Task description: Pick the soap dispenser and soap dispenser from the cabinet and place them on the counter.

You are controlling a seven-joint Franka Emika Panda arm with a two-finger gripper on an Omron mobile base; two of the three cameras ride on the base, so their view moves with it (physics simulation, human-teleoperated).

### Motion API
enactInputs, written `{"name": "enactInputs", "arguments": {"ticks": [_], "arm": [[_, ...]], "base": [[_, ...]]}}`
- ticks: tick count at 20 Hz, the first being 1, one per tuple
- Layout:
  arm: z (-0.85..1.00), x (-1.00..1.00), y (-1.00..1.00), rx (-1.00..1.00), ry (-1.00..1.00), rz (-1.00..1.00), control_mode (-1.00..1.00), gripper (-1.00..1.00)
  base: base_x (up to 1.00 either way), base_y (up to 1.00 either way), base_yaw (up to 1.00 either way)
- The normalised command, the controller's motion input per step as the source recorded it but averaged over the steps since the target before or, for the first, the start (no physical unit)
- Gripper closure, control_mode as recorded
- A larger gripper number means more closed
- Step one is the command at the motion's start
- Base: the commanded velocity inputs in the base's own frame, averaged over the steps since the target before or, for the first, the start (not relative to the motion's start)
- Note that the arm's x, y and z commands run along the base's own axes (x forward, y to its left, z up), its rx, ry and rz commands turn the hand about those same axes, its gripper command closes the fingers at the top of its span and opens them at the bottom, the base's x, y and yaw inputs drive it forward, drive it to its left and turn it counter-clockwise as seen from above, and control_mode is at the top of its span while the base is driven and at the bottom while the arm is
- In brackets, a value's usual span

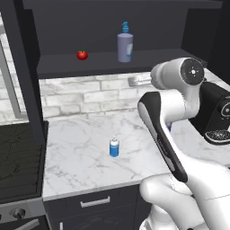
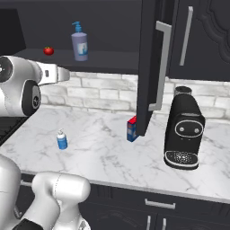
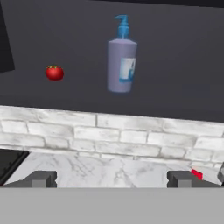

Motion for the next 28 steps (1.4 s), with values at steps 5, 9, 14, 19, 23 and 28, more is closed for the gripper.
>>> {"name": "enactInputs", "arguments": {"ticks": [5,9,14,19,23,28], "arm": [[0.34,0.06,0.0,0.0,0.06,0.0,-1.0,-1.0],[0.13,0.16,0.0,0.01,0.09,-0.02,-1.0,-1.0],[0.0,0.27,0.0,0.0,0.04,-0.02,-1.0,-1.0],[0.0,0.35,-0.05,0.0,0.0,-0.01,-1.0,-1.0],[0.0,0.41,-0.03,0.0,0.0,-0.03,-1.0,-1.0],[0.0,0.41,0.0,0.0,0.0,-0.05,-1.0,-1.0]], "base": [[0.0,0.0,0.0],[0.0,0.0,0.0],[0.0,0.0,0.0],[0.0,0.0,0.0],[0.0,0.0,0.0],[0.0,0.0,0.0]]}}
